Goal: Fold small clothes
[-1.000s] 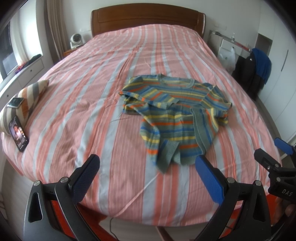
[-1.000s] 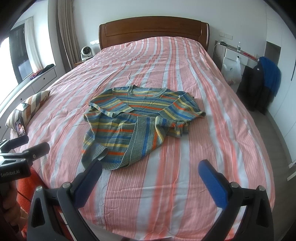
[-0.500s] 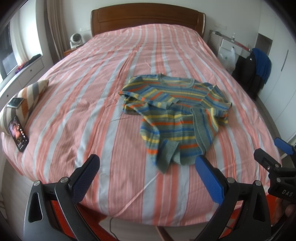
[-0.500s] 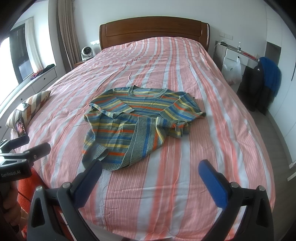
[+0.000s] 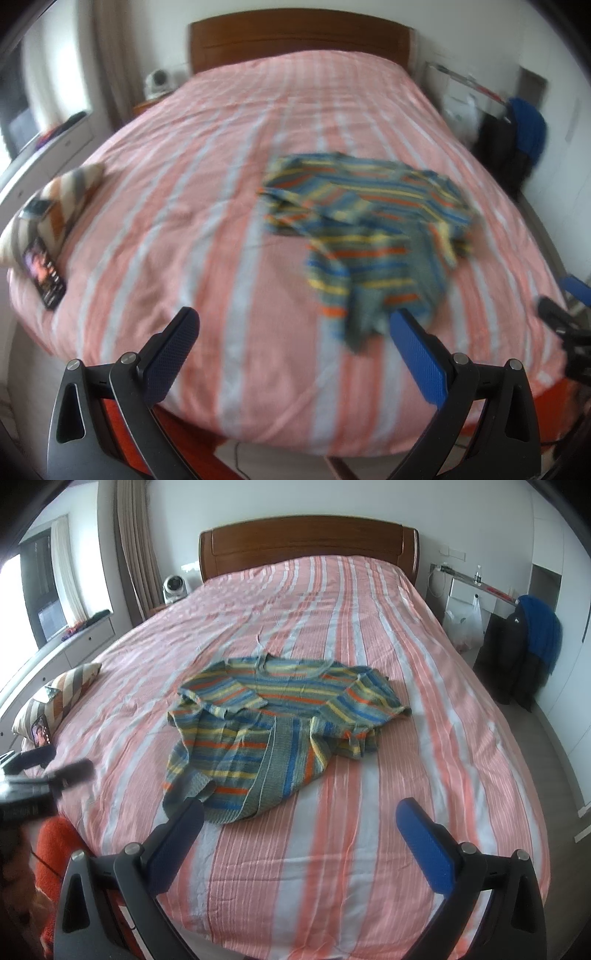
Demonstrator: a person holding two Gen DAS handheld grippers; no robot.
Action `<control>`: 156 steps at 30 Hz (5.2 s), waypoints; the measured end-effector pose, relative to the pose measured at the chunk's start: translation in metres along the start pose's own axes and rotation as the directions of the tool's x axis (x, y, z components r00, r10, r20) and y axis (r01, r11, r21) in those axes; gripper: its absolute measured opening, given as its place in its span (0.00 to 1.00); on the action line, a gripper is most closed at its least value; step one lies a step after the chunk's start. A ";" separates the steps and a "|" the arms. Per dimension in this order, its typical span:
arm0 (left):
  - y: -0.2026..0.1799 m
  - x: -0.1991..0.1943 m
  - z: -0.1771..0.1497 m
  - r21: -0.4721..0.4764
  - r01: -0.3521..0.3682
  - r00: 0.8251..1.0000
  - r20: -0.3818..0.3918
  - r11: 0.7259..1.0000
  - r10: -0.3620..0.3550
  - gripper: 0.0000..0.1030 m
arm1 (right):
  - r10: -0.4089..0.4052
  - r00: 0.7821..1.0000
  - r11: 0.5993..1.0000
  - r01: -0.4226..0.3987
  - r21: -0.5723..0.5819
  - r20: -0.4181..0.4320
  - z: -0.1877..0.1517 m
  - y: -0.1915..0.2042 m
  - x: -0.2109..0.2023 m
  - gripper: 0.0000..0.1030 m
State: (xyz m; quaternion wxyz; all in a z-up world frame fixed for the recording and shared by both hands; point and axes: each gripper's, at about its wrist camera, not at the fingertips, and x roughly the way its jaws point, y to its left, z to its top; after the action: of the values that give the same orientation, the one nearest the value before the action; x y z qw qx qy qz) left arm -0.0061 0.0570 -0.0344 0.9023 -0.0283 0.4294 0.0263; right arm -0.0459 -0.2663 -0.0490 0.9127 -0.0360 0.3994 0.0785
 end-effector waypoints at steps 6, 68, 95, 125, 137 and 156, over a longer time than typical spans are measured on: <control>0.051 0.056 -0.023 -0.169 0.061 0.988 -0.127 0.984 -0.083 0.99 | -0.041 0.998 0.999 0.042 0.018 -0.042 -0.007 -0.024 0.048 1.00; 0.037 0.116 -0.120 0.042 0.156 0.909 -0.396 0.987 -0.127 0.03 | 0.290 0.834 0.936 -0.144 0.322 -0.469 -0.132 -0.120 0.147 0.04; 0.067 0.023 -0.075 -0.054 0.004 0.998 -0.059 0.999 -0.007 0.86 | -0.157 0.895 0.987 0.125 -0.102 -0.419 -0.073 -0.132 0.094 0.44; 0.081 0.096 -0.078 -0.197 -0.252 0.963 0.044 0.948 0.265 0.86 | -0.178 0.962 0.881 0.250 0.403 -0.207 0.077 -0.348 0.187 0.04; 0.084 0.104 -0.080 -0.186 -0.273 0.961 0.001 0.944 0.278 0.86 | -0.250 0.944 0.822 0.324 0.468 -0.214 0.034 -0.348 0.170 0.03; 0.078 0.107 -0.082 -0.151 -0.278 0.960 0.001 0.949 0.281 0.86 | -0.041 0.997 0.867 0.066 0.493 -0.062 0.027 -0.326 0.154 0.39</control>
State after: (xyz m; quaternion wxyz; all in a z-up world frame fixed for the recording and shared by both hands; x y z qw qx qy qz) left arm -0.0076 0.1316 -0.1712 0.8895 -0.0345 0.4157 0.1863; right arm 0.1329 -0.5659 -0.1429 0.8832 0.1859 0.4274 -0.0525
